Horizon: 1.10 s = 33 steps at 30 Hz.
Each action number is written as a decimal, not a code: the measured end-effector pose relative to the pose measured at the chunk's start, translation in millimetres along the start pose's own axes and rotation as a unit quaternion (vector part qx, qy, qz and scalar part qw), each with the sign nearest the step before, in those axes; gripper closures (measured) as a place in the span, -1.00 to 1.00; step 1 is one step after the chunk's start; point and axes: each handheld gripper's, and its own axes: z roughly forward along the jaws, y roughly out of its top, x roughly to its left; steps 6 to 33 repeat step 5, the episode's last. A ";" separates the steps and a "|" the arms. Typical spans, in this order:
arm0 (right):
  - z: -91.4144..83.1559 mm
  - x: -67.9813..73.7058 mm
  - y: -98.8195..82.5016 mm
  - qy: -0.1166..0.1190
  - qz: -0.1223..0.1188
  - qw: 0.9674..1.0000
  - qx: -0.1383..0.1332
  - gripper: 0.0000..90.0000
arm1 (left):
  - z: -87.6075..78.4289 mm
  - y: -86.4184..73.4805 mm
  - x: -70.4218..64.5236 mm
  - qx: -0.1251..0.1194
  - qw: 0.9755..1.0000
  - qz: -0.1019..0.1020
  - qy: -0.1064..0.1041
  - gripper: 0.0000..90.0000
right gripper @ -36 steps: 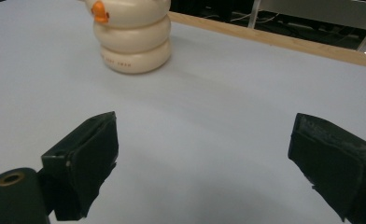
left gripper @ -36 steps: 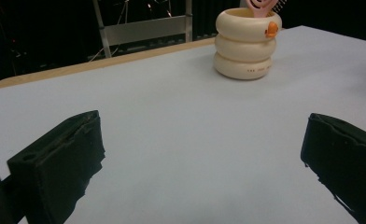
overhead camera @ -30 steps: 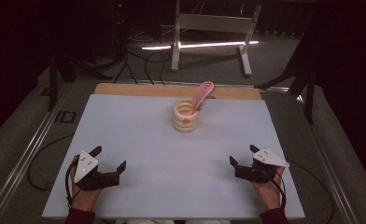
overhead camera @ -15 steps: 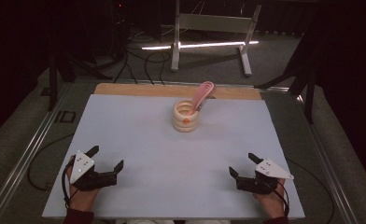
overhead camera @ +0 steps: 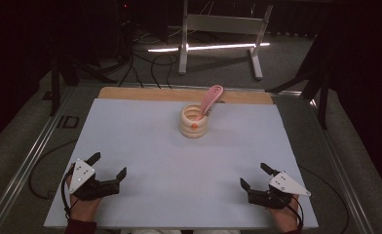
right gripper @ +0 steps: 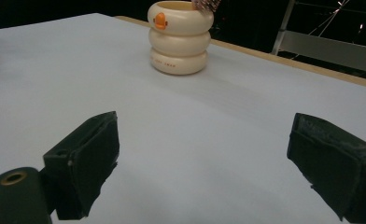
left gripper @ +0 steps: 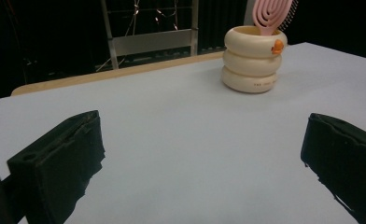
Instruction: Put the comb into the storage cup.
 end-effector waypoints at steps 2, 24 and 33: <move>1.0 -0.3 -1.1 0.000 0.000 1.000 0.003 -0.80 | 0.2 -0.3 -0.3 0.001 1.000 0.001 0.000 -1.00; 0.9 -0.4 -0.7 0.002 0.001 1.000 0.001 -0.80 | 0.3 -0.7 -0.5 0.001 1.000 0.001 0.001 -1.00; 0.9 -0.4 -0.7 0.002 0.001 1.000 0.001 -0.80 | 0.3 -0.7 -0.5 0.001 1.000 0.001 0.001 -1.00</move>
